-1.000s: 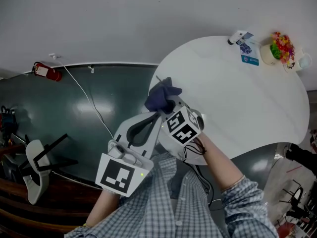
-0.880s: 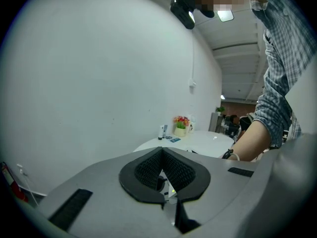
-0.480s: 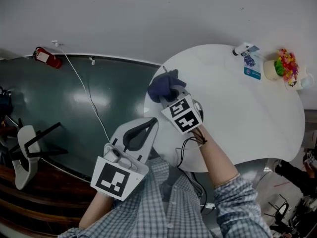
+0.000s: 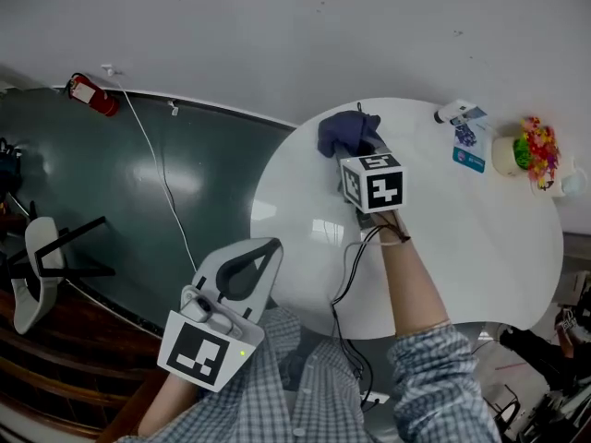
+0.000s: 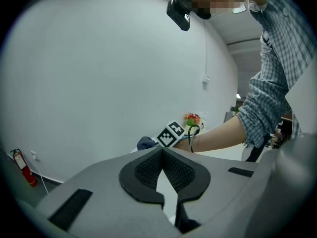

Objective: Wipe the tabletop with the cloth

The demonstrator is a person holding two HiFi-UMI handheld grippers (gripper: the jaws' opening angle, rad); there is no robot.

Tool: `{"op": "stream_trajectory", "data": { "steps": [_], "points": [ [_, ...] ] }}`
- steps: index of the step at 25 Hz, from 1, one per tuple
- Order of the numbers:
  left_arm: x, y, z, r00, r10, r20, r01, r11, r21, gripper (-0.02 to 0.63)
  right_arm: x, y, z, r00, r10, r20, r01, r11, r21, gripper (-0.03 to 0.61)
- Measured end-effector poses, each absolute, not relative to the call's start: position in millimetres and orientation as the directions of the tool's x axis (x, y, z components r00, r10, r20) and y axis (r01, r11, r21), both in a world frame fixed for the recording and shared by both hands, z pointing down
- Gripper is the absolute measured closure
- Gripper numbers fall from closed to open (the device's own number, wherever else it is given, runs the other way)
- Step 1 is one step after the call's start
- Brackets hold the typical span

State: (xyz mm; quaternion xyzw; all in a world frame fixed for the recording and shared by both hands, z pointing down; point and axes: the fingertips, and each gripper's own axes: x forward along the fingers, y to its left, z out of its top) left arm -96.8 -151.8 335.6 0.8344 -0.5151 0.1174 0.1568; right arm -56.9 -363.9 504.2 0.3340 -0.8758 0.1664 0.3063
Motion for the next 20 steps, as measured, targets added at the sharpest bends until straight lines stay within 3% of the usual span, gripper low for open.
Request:
{"op": "stream_trajectory", "data": {
  "steps": [15, 20],
  "points": [
    [-55.2, -153.8, 337.7, 0.448, -0.809, 0.381, -0.892, -0.436, 0.123, 0.612, 119.0, -435.1, 505.7, -0.327, -0.636, 0.699, -0.872, 0.488, 0.035, 0.541],
    [-43.8, -153.2, 333.6, 0.460, -0.805, 0.375, -0.885, -0.451, 0.118, 0.612, 143.5, -421.0, 507.4, -0.320, -0.621, 0.715, -0.868, 0.495, 0.041, 0.541]
  ]
}}
